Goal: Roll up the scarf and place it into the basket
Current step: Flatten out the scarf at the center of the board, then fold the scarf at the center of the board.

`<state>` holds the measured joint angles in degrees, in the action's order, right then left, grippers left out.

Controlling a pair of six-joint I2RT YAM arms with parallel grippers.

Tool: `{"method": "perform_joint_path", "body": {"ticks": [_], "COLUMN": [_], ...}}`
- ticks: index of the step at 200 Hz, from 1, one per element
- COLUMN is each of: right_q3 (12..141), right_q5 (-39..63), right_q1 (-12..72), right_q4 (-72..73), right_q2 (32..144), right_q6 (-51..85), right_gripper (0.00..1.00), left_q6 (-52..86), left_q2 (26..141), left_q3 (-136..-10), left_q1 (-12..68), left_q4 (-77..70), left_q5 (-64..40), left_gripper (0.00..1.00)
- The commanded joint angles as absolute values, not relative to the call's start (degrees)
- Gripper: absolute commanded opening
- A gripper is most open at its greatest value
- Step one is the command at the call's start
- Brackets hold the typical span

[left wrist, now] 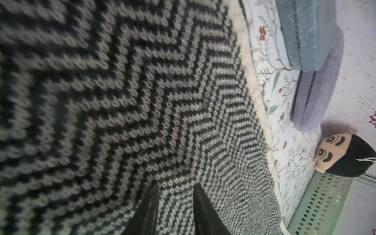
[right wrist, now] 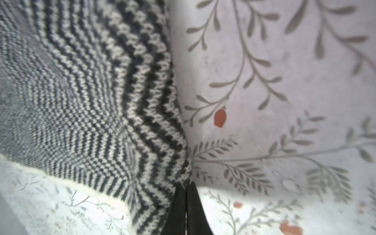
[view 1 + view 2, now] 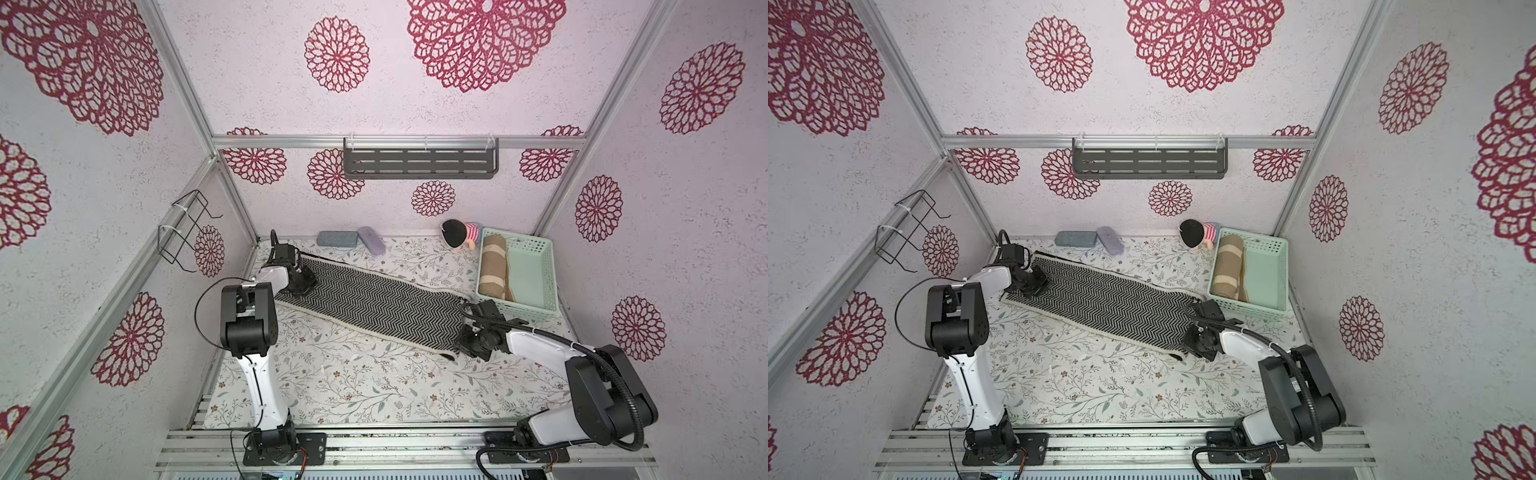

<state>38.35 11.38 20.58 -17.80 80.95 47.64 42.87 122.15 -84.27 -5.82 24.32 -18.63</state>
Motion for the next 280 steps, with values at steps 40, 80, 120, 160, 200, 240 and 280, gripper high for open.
{"method": "perform_joint_path", "body": {"ticks": [40,80,120,160,200,240,280], "right_q3": [39.40,34.56,34.04,34.23,37.62,38.71,43.03], "right_q5": [12.05,17.18,18.59,17.99,8.89,2.26,-2.74], "right_q1": [17.76,18.13,20.77,21.86,21.38,20.40,19.38], "right_q4": [-29.16,-19.63,-11.38,-11.38,-26.51,-39.36,-47.51], "right_q2": [70.65,71.63,76.50,79.23,72.64,68.12,62.97], "right_q6": [44.25,49.22,52.18,52.62,49.02,46.78,45.96], "right_gripper": [0.01,0.42,0.54,0.27,0.00,0.00,0.00], "left_q6": [44.60,44.95,45.16,45.69,46.59,49.87,52.78], "left_q2": [121.54,121.26,122.01,121.95,118.46,109.28,101.70], "left_q3": [-81.04,-80.07,-79.98,-80.09,-76.40,-65.11,-55.97], "left_q1": [-6.39,-6.33,-6.32,-6.28,-5.94,-3.08,2.04], "left_q4": [20.90,20.32,20.25,19.88,19.11,14.47,12.79], "left_q5": [-17.11,-17.53,-17.48,-17.46,-16.26,-14.73,-12.81], "left_gripper": [0.27,0.27,0.27,0.27,0.23,0.18,0.18]}}
